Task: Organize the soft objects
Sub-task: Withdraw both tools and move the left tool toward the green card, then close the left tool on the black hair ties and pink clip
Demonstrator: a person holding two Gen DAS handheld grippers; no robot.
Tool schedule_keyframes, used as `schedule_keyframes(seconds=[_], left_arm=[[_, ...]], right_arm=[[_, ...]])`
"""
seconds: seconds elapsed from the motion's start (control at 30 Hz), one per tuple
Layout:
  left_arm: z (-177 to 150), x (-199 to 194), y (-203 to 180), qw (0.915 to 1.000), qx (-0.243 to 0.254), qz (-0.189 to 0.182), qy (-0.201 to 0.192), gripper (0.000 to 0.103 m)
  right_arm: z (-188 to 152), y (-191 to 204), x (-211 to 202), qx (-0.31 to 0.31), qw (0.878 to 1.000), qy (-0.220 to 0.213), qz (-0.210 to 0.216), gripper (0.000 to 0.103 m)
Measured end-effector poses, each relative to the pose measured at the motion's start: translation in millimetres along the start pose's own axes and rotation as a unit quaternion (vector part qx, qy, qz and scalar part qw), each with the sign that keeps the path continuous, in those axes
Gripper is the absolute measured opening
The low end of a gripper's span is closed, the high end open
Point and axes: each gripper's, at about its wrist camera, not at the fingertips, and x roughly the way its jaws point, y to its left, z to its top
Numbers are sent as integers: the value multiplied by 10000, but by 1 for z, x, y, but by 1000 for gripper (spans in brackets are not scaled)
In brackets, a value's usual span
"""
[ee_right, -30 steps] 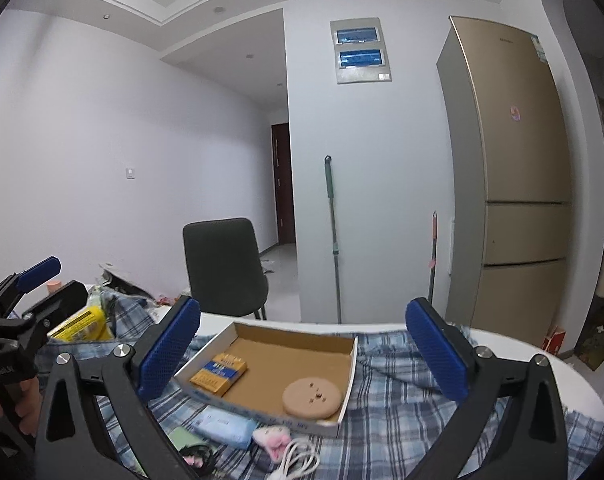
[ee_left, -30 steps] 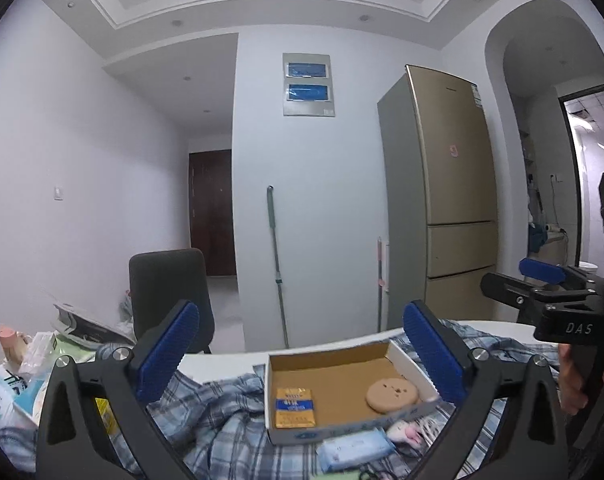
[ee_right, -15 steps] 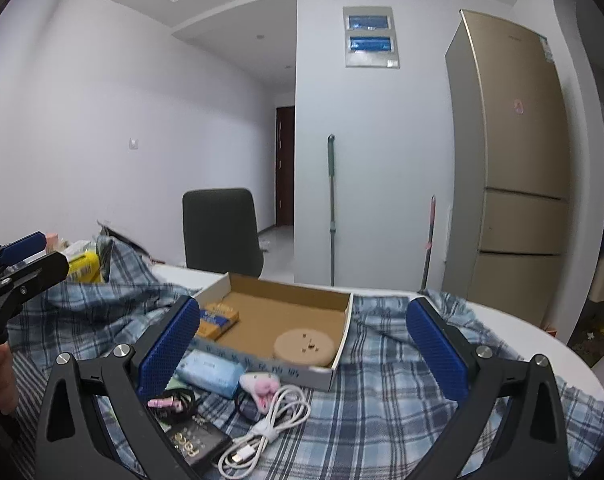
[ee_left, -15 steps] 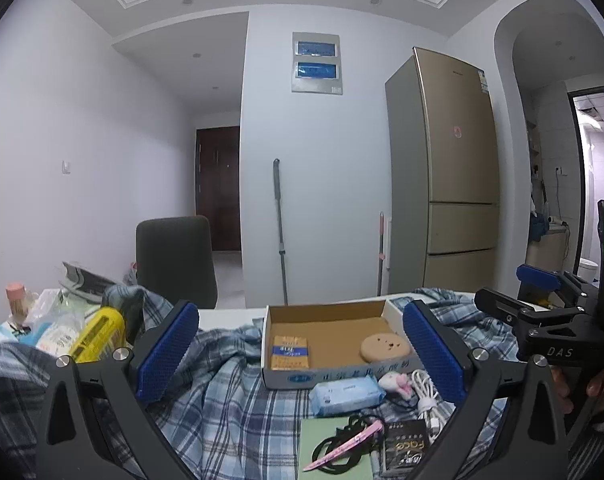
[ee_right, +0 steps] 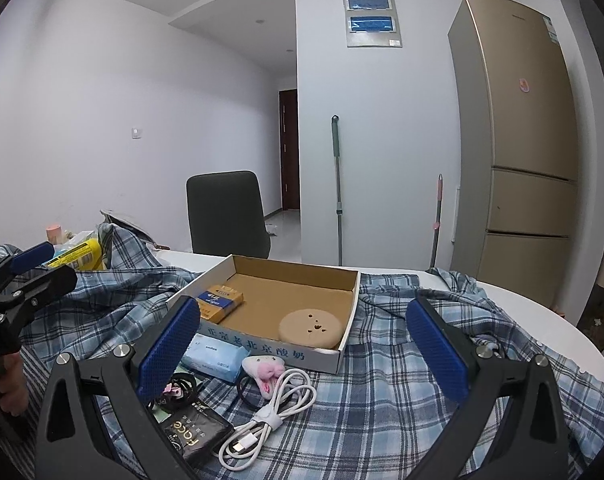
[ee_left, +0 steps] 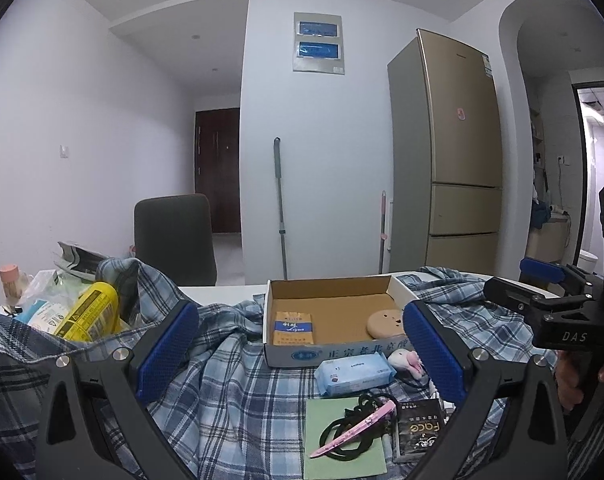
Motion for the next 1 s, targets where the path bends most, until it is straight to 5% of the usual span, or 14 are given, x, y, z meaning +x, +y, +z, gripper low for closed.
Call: schedule_keyframes(seconds=[0.13,0.2,0.3,0.43,0.63,1.0], left_arm=[[0,12,-1,9988,3,-165,467,103],[3,25,-2,9935,-41,-364,1081,103],[5,33,2,9868,-240,-732,1423,103],[0,51,-11,9718,336,-1052,2083,103],[-30,70,-42,9425,1409,-1035,2846,84],[-61,109,-45,9158,1255,-1140,3642,60]], right_arm=[[0,0,0,-3,10000,5,20,103],[1,1,-1,-5,10000,19,73,103],[1,4,0,-40,9999,46,135,103],[1,4,-1,-42,9998,76,166,103],[0,4,-2,-38,9998,72,199,103],[0,2,-5,-23,9997,76,231,103]])
